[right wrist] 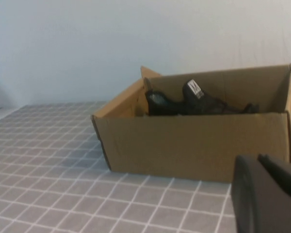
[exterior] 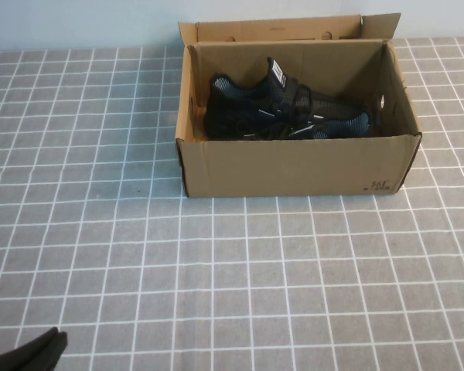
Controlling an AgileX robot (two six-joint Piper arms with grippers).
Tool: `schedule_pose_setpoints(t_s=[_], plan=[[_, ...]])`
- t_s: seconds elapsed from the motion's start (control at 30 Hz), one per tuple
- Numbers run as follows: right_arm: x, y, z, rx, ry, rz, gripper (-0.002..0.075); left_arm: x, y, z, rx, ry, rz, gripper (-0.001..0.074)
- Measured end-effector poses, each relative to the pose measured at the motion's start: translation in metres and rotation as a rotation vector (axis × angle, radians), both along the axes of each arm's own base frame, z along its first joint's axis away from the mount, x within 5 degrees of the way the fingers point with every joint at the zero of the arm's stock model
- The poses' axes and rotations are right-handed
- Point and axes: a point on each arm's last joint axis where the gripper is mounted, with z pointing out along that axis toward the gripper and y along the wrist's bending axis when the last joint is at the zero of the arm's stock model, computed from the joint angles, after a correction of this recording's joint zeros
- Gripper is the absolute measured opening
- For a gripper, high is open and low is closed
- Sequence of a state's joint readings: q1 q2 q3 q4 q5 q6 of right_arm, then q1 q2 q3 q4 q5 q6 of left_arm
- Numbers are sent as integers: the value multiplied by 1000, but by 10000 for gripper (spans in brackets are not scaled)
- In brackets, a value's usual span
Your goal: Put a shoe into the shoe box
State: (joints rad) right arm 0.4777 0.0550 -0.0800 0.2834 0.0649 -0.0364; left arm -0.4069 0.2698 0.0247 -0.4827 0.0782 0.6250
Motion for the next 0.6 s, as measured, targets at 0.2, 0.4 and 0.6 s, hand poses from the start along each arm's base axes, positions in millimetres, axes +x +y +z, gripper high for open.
schedule_pose_setpoints(t_s=[0.2,0.4,0.6], plan=[[2,2,-30,-49,95,9,-16,-2,-1,-3,11,34,-17,-1],[1,4,-45,-96,181,35,-16,-2,-1,-4,11,35,-18,-1],[-1,4,-52,-144,246,38,-16,-2,-1,-4,11,35,-18,-1]])
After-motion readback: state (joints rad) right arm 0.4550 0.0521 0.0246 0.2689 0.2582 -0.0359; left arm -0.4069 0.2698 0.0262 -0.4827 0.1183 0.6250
